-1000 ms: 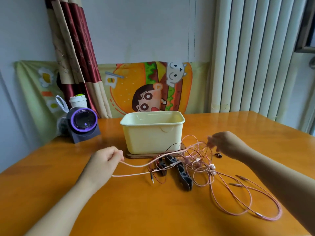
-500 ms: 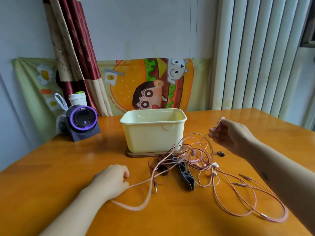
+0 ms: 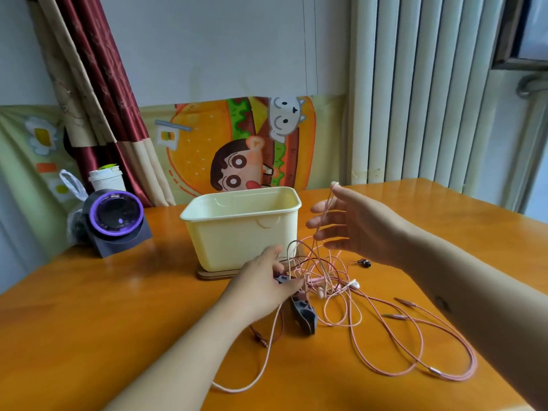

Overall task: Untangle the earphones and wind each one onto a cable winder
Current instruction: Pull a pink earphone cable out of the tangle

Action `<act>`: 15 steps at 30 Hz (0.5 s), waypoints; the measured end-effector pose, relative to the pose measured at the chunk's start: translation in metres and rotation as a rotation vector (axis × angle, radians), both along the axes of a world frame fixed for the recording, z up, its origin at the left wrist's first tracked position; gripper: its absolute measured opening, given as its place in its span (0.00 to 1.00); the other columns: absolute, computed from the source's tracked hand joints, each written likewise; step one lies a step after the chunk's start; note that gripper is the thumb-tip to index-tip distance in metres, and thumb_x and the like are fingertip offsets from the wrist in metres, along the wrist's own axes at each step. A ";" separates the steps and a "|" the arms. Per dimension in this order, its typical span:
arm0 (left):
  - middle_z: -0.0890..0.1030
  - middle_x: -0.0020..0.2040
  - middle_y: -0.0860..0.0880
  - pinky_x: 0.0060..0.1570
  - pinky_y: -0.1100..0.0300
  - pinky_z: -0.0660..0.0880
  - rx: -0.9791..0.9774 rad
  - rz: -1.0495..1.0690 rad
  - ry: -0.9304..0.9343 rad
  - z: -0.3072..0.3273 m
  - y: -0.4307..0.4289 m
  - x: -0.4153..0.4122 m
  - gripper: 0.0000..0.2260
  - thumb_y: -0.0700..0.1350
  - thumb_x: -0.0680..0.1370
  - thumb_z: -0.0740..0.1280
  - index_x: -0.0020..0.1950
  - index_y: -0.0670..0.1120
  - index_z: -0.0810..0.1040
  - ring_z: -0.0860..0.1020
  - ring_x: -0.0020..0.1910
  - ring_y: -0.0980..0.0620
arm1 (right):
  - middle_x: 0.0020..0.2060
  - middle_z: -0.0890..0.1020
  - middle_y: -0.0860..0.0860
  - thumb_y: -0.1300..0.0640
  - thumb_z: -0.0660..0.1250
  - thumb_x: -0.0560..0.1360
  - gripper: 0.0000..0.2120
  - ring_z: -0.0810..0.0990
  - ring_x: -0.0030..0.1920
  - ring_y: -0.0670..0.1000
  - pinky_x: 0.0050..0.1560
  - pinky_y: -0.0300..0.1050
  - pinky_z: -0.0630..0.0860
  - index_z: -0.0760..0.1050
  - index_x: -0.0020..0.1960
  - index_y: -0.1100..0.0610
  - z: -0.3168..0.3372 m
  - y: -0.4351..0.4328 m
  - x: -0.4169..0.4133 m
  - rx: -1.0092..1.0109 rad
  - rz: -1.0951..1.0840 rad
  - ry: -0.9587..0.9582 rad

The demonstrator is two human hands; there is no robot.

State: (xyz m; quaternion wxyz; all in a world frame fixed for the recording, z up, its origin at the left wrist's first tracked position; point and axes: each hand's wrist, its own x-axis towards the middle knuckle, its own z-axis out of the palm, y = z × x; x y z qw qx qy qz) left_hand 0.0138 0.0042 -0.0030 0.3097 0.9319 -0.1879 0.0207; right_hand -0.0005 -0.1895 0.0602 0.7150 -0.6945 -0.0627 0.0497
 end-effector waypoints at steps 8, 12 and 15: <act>0.78 0.45 0.59 0.37 0.72 0.69 -0.080 0.026 0.120 -0.014 0.009 0.014 0.10 0.44 0.79 0.66 0.59 0.53 0.77 0.76 0.42 0.64 | 0.39 0.81 0.56 0.36 0.50 0.78 0.28 0.79 0.38 0.52 0.40 0.45 0.74 0.75 0.50 0.58 -0.011 -0.020 -0.001 0.106 -0.029 0.107; 0.76 0.46 0.61 0.46 0.69 0.72 -0.034 -0.005 0.176 -0.018 0.004 0.017 0.13 0.49 0.78 0.68 0.63 0.51 0.77 0.76 0.46 0.64 | 0.35 0.79 0.55 0.34 0.48 0.77 0.30 0.76 0.36 0.51 0.39 0.45 0.73 0.75 0.49 0.59 -0.017 -0.018 0.000 0.113 0.006 0.127; 0.79 0.49 0.57 0.46 0.66 0.73 0.023 -0.025 0.189 -0.022 -0.001 0.016 0.15 0.55 0.77 0.68 0.62 0.51 0.78 0.77 0.48 0.59 | 0.32 0.76 0.54 0.34 0.49 0.77 0.30 0.73 0.34 0.51 0.39 0.45 0.71 0.75 0.48 0.59 -0.020 -0.020 0.002 0.118 -0.017 0.132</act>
